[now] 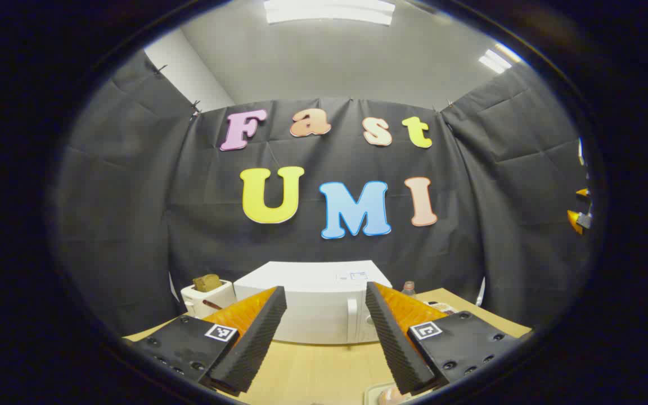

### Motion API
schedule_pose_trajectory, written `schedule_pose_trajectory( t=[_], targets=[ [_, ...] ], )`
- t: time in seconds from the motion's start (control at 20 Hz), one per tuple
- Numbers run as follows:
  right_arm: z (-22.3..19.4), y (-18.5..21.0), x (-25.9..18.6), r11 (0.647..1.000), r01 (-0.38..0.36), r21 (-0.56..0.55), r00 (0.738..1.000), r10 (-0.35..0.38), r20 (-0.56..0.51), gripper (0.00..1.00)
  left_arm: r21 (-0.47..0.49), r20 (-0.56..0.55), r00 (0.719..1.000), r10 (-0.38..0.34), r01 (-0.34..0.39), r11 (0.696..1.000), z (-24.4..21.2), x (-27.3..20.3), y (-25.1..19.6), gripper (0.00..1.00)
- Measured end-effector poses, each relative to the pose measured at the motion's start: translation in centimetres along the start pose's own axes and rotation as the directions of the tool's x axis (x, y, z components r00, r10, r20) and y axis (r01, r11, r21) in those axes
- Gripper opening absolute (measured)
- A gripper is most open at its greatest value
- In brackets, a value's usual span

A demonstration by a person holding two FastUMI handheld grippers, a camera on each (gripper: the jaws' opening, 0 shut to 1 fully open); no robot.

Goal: Open the microwave oven with the left hand, put the food in, and close the microwave oven.

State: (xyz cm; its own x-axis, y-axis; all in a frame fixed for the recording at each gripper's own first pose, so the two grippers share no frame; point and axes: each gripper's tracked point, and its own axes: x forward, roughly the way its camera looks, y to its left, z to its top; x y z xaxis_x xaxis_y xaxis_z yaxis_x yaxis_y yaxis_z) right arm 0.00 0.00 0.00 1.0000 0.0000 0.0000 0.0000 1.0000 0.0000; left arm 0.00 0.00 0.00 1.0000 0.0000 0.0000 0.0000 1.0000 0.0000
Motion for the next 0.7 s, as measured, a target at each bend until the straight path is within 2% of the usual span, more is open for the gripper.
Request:
schedule_pose_trajectory(
  t=[0.1, 0.15, 0.25, 0.3, 0.4, 0.5, 0.6, 0.7],
  targets=[
    [1.5, 8.0, -3.9, 0.991, -0.096, 0.090, 0.995, 0.095, 0.011, 0.97, 0.014, 0.003, 1.000, -0.001, 0.001, 1.000, 0.1, 0.1, -0.1, 0.96],
    [2.2, 12.3, -5.4, 0.973, -0.156, 0.172, 0.988, 0.156, 0.011, 0.97, 0.009, 0.004, 1.000, -0.003, 0.003, 1.000, 0.0, 0.0, -0.1, 0.96],
    [4.4, 20.5, -8.2, 0.897, -0.275, 0.346, 0.959, 0.284, 0.024, 0.97, -0.011, 0.007, 1.000, -0.006, 0.007, 1.000, 0.3, -0.2, 0.1, 0.96],
    [5.7, 23.6, -9.0, 0.862, -0.319, 0.395, 0.943, 0.330, 0.042, 0.97, -0.017, 0.011, 1.000, -0.005, 0.005, 1.000, 0.4, -0.2, 0.5, 0.96],
    [8.3, 26.7, -9.6, 0.831, -0.373, 0.412, 0.925, 0.369, 0.093, 0.98, -0.013, 0.020, 1.000, 0.009, -0.009, 1.000, 0.6, -0.6, 1.9, 0.96],
    [9.8, 28.3, -9.3, 0.820, -0.388, 0.422, 0.920, 0.375, 0.117, 0.97, -0.014, 0.028, 0.999, 0.030, -0.030, 0.999, 0.8, -0.8, 3.2, 0.96],
    [10.5, 29.6, -9.3, 0.791, -0.396, 0.465, 0.914, 0.386, 0.123, 0.97, -0.023, 0.027, 0.998, 0.050, -0.050, 0.998, 0.8, -0.9, 4.3, 0.96],
    [11.2, 30.4, -9.4, 0.788, -0.412, 0.457, 0.908, 0.395, 0.137, 0.97, -0.017, 0.024, 0.998, 0.057, -0.057, 0.998, 0.7, -0.9, 5.1, 0.96]
  ],
)
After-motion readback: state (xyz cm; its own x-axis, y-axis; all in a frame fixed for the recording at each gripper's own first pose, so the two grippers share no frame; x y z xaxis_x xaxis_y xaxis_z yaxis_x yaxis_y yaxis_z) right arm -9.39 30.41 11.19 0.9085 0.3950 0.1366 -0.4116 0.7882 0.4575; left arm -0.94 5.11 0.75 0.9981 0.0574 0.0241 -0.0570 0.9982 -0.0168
